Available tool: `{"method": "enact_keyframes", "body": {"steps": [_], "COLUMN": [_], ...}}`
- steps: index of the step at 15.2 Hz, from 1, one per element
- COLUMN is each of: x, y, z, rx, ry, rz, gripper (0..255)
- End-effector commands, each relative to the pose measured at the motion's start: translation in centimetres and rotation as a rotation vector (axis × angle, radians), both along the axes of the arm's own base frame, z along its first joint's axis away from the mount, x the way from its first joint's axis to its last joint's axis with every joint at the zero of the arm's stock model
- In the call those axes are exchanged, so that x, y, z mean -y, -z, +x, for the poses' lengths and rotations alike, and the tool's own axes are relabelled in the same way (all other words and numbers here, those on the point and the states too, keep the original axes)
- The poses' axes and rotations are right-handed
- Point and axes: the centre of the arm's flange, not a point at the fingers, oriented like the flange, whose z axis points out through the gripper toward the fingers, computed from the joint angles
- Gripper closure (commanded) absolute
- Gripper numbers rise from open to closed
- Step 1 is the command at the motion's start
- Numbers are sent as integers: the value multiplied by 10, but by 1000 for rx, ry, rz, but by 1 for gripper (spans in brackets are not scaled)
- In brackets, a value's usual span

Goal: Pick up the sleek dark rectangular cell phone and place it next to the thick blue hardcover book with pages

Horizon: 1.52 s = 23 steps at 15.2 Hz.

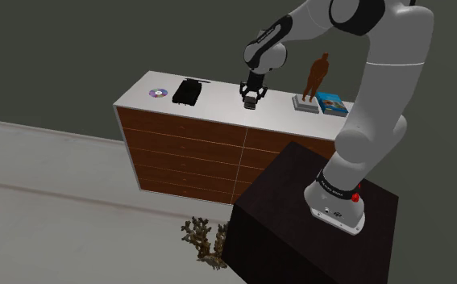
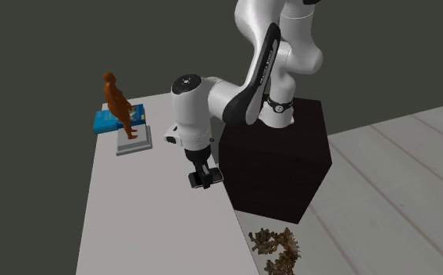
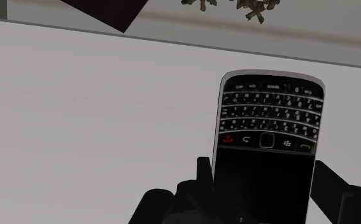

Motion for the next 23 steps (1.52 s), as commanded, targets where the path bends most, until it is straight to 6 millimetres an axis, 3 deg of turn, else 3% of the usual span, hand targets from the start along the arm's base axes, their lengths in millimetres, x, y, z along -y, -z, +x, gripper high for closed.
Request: {"method": "enact_keyframes", "body": {"steps": [1,23], "x": [0,191], "y": [-7,-7], "z": [0,-219], "rx": [0,0], "ry": [0,0], "rz": [0,0], "gripper": [255,255]}}
